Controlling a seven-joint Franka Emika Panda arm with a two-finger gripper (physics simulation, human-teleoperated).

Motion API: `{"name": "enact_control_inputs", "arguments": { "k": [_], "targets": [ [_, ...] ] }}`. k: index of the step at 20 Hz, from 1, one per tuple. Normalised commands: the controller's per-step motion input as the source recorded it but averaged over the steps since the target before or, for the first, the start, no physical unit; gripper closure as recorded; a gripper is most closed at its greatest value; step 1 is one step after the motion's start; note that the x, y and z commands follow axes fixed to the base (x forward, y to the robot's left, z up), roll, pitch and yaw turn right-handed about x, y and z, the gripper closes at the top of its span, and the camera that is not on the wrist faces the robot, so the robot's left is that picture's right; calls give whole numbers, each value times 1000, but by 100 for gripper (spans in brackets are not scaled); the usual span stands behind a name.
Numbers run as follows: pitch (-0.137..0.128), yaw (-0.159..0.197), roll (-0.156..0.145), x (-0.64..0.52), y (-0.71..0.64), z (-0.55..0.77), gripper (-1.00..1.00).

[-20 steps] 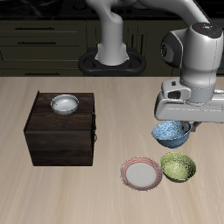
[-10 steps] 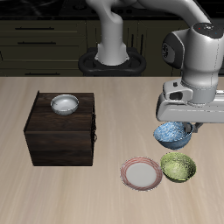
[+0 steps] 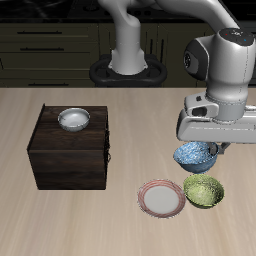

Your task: Stack the blue bowl on the green bowl

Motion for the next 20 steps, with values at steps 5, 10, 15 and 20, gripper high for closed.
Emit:
{"name": "enact_control_inputs", "arguments": {
  "k": [5, 10, 15, 20],
  "targets": [
    [11, 4, 0, 11, 34, -118, 100],
    [25, -3, -9, 34, 46, -183, 100],
    [21, 4, 0, 4, 15, -174, 100],
    [16, 16, 10, 36, 58, -152, 100]
  ]
}}
